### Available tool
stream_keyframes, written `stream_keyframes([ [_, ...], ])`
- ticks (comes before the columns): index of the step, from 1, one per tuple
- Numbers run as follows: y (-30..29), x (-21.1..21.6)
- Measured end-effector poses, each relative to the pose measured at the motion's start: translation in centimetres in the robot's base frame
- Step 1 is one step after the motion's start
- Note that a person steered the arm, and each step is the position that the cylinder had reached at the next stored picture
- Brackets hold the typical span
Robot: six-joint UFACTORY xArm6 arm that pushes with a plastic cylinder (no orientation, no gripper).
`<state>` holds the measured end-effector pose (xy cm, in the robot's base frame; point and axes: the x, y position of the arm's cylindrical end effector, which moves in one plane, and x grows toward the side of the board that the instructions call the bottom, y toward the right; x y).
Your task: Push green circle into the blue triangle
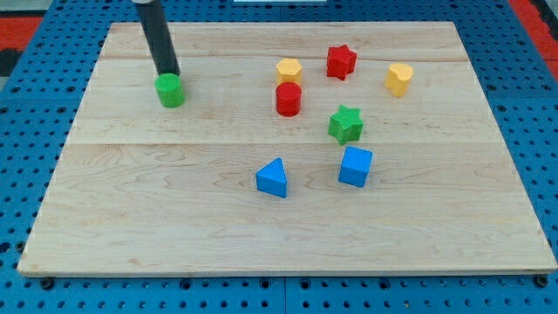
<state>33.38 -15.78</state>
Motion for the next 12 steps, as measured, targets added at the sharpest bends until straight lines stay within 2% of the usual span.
stream_keyframes([
  [1,1.1,5.3],
  [2,1.6,7.7],
  [3,-1.7,4.9],
  [5,-1.1,9.4],
  [7,6.4,12.7],
  [8,1.7,10.7],
  [10,4.3,16.0],
  [12,7.4,18.3],
])
